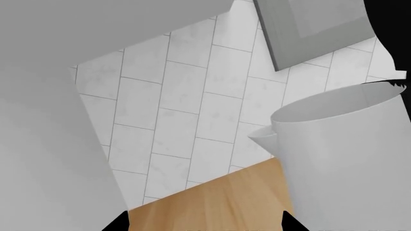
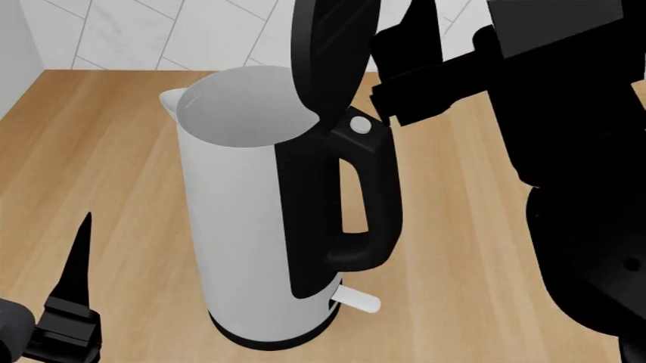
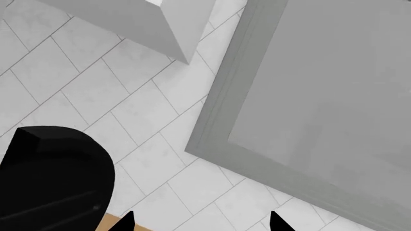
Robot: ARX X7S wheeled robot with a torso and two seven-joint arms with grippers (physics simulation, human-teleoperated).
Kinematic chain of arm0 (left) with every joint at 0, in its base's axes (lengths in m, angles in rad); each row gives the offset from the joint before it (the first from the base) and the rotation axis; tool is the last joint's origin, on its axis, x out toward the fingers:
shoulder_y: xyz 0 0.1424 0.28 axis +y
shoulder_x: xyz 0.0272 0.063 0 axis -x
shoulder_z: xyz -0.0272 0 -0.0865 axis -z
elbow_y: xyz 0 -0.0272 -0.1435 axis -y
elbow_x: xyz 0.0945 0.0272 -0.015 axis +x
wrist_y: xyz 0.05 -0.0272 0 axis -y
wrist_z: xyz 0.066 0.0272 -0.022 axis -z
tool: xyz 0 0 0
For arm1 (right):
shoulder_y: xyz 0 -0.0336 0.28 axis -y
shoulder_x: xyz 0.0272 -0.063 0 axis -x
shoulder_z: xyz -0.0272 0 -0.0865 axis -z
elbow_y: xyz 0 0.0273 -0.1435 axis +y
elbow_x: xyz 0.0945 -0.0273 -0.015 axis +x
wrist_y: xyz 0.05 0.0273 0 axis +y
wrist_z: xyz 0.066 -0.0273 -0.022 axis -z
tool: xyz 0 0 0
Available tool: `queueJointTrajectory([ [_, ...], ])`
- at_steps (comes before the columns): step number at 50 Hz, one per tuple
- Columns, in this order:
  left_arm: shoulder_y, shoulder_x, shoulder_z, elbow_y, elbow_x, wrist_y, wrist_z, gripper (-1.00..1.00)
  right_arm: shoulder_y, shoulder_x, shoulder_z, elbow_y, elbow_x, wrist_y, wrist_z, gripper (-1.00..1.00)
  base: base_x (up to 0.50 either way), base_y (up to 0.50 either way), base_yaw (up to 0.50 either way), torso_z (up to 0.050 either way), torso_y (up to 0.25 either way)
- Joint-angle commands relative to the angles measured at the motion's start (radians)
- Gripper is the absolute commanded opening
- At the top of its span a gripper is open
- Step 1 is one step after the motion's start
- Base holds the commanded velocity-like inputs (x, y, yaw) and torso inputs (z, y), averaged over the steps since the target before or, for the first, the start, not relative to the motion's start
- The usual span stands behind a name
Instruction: Close the lid of the electric kettle.
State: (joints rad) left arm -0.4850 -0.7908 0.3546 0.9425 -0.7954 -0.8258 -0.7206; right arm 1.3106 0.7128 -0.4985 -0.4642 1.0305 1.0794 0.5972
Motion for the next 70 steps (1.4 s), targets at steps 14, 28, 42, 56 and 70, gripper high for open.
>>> queueJointTrajectory([
  [14, 0.026, -0.022, -0.006, 0.001, 0.001, 0.021, -0.011, 1.0, 0.052, -0.085, -0.094, 0.171, -0.093, -0.058, -0.106, 1.0, 0.0, 0.0, 0.0, 0.0, 0.0],
  [28, 0.039, -0.028, 0.002, -0.004, 0.013, 0.035, -0.013, 1.0, 0.037, -0.116, -0.108, 0.233, -0.118, -0.093, -0.119, 1.0, 0.0, 0.0, 0.0, 0.0, 0.0],
  [42, 0.058, -0.04, 0.0, -0.012, 0.02, 0.056, -0.011, 1.0, 0.08, -0.155, -0.141, 0.268, -0.133, -0.074, -0.129, 1.0, 0.0, 0.0, 0.0, 0.0, 0.0],
  [56, 0.077, -0.055, -0.018, -0.011, 0.014, 0.077, -0.017, 1.0, 0.117, -0.188, -0.167, 0.288, -0.101, -0.01, -0.139, 1.0, 0.0, 0.0, 0.0, 0.0, 0.001],
  [70, 0.09, -0.056, -0.016, -0.026, 0.027, 0.102, -0.01, 1.0, 0.111, -0.214, -0.199, 0.335, -0.118, -0.017, -0.155, 1.0, 0.0, 0.0, 0.0, 0.0, 0.0],
])
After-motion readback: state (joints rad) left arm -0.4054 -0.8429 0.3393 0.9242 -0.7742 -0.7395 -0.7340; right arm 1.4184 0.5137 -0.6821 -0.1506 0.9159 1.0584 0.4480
